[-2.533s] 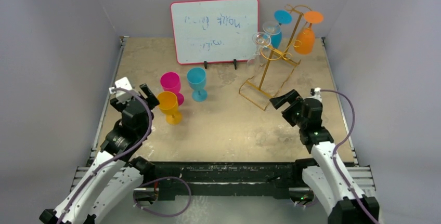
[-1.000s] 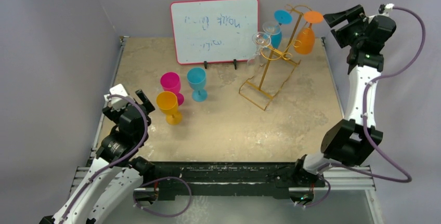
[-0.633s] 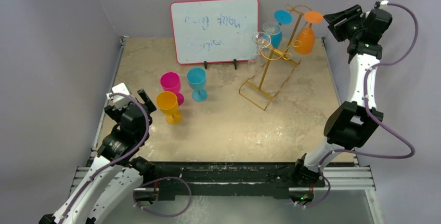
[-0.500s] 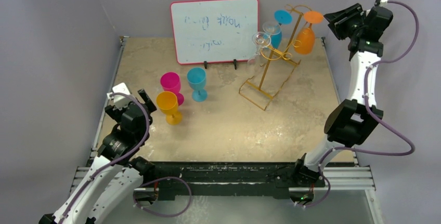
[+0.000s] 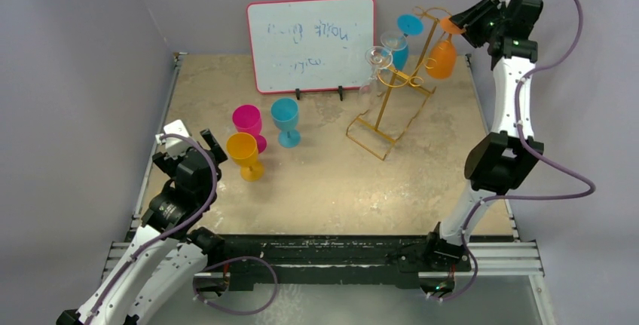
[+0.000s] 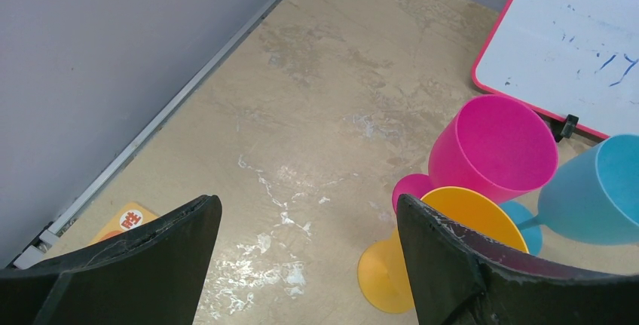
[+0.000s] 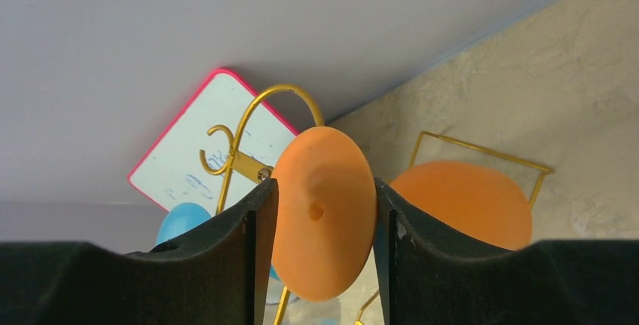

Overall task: Take the wine glass off the wine glass rack
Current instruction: Pick up the wine glass from the wine rack.

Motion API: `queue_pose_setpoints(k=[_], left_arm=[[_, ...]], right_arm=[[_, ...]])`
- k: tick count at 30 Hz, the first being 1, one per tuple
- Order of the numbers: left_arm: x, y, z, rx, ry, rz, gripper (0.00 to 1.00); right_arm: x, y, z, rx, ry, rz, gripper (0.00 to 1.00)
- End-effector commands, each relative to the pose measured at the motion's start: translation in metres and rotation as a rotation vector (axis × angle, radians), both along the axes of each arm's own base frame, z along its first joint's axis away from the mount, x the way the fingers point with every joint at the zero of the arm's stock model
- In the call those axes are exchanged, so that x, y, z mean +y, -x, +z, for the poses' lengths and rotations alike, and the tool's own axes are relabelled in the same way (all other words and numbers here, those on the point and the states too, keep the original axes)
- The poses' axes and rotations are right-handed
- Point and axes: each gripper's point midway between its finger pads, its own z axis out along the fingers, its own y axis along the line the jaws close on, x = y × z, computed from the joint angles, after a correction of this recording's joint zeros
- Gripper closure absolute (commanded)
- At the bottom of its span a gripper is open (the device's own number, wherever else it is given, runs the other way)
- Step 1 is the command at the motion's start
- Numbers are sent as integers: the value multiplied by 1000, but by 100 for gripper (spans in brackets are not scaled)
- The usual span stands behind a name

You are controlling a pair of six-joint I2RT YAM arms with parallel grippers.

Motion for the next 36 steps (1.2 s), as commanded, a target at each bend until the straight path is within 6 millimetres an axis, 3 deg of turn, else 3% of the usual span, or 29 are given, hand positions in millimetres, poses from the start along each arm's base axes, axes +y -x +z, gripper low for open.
queue_pose_setpoints(k=[1,9,15,21,36], left_arm=[[-3,-3,15,-48,35,-4,14],[-4,-4,15,-44,35,-8,14],[-4,-4,14,-41,35,-7,14],[-4,-4,13,-39,36,-6,14],[-5,-4,13,-38,39,-7,14]], right_arm=[[-12,10,29,-39,123,-85,50],[-30,18,29,-14,215,-169,53],[-26,18,27,-14,217,-142,54],[-26,22,34,-28,226,-146,67],[-23,30,47,-53,240,-140,87]])
